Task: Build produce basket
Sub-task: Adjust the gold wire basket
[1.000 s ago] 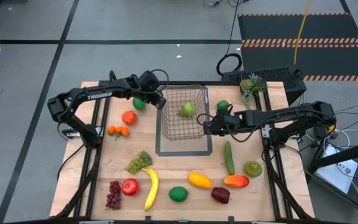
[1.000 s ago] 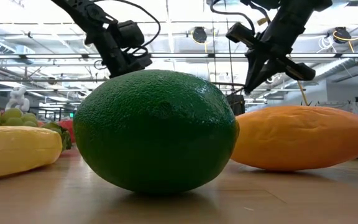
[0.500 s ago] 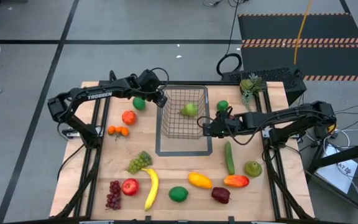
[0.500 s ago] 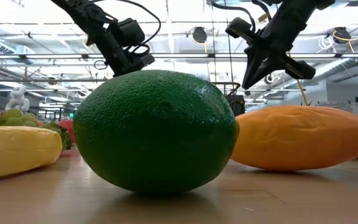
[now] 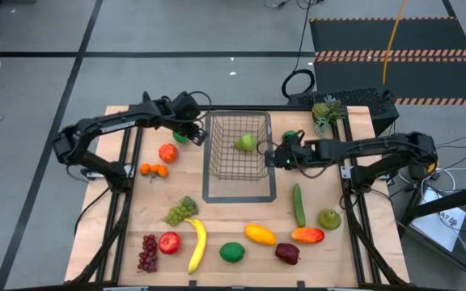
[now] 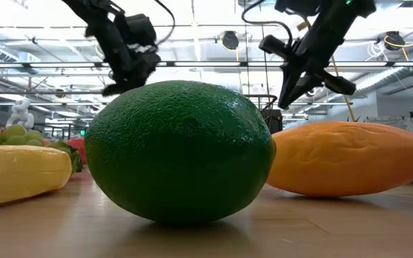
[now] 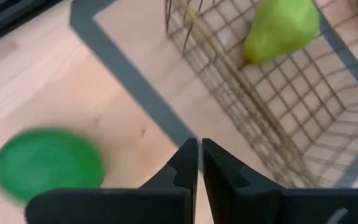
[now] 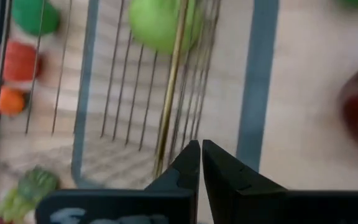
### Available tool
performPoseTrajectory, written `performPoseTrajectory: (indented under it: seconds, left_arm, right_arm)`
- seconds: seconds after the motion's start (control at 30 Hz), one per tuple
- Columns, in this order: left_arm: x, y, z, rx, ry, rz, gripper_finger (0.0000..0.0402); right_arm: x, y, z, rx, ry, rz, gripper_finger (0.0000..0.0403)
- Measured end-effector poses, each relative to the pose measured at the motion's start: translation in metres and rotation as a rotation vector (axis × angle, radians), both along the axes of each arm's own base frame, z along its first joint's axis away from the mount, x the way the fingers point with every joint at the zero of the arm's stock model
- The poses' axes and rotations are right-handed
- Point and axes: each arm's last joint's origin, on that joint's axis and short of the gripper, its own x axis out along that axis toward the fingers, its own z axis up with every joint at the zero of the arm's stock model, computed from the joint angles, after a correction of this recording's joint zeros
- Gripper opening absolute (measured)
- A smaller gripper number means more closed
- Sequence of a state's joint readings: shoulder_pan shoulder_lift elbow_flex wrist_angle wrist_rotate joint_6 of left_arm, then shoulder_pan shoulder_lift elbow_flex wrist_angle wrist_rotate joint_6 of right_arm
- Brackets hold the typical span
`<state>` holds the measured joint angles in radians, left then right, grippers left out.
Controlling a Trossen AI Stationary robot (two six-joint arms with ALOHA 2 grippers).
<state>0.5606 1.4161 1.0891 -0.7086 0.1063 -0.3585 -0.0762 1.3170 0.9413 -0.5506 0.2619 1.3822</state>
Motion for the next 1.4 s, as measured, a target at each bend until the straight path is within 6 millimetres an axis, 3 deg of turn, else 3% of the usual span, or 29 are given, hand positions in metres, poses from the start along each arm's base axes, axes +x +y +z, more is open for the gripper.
performPoseTrajectory:
  seconds: [0.3,0.47,0.63,0.8,1.0,1.27,1.4]
  left_arm:
    - [-0.023,-0.017,0.037,0.054,-0.115,0.049,0.0024]
    - [-0.023,-0.026,0.039,0.026,-0.114,0.06,0.0024]
    - [-0.019,-0.039,0.037,-0.055,-0.115,0.114,0.0024]
    - [-0.01,-0.054,0.039,-0.098,-0.153,0.116,0.0024]
    - [-0.002,-0.079,0.052,-0.08,-0.263,0.017,0.0024]
    - [0.007,-0.102,0.064,-0.021,-0.386,-0.018,0.0024]
    - [0.009,-0.111,0.064,-0.042,-0.396,-0.031,0.0024]
  right_arm:
    - [-0.015,-0.079,0.004,-0.086,0.0,-0.059,0.0013]
    - [-0.021,-0.115,0.008,-0.145,-0.069,-0.05,0.0013]
    - [-0.019,-0.141,-0.007,-0.087,-0.117,0.012,0.0013]
    - [-0.009,-0.15,-0.02,-0.067,-0.159,0.07,0.0013]
    - [-0.002,-0.156,-0.019,-0.107,-0.222,0.094,0.0013]
    - [-0.007,-0.161,-0.018,-0.164,-0.195,0.141,0.0013]
    - [-0.018,-0.157,-0.006,-0.191,-0.167,0.17,0.0013]
